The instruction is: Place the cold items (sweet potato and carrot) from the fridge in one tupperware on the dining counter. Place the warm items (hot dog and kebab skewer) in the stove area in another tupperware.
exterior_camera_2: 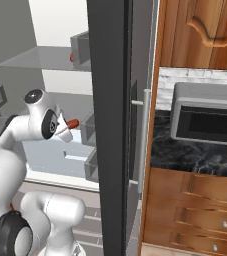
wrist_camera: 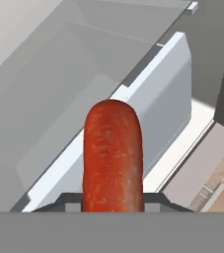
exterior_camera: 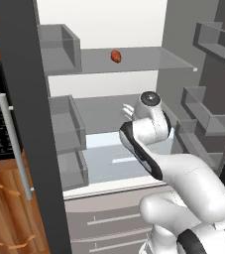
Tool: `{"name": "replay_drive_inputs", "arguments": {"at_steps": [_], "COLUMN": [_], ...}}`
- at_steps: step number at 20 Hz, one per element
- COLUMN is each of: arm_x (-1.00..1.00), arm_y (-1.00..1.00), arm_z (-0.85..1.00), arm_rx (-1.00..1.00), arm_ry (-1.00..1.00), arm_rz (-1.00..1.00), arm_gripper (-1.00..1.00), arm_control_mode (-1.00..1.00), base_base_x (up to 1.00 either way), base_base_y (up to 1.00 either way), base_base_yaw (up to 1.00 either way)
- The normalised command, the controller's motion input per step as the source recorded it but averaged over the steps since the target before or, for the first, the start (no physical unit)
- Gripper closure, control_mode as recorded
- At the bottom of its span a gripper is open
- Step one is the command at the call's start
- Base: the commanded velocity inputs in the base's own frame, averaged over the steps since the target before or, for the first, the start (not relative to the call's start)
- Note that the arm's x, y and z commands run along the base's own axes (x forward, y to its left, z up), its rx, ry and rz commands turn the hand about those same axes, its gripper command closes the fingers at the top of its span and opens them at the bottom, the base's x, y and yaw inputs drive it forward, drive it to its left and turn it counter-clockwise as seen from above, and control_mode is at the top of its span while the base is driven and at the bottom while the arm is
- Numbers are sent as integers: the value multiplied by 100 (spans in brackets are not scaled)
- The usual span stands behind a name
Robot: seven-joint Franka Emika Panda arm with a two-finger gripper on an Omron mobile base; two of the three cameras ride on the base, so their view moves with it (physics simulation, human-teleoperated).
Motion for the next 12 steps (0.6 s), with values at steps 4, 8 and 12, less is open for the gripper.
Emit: {"name": "replay_drive_inputs", "arguments": {"at_steps": [4, 8, 12], "arm_x": [-74, -81, -79], "arm_y": [0, -2, 0], "arm_z": [50, 47, 43], "arm_rx": [0, 0, 0], "arm_ry": [0, 0, 5], "arm_rz": [0, 0, 3], "arm_gripper": [100, 100, 100], "arm_control_mode": [-100, -100, -100], "base_base_x": [0, 0, 0], "base_base_y": [0, 0, 0], "base_base_yaw": [0, 0, 0]}}
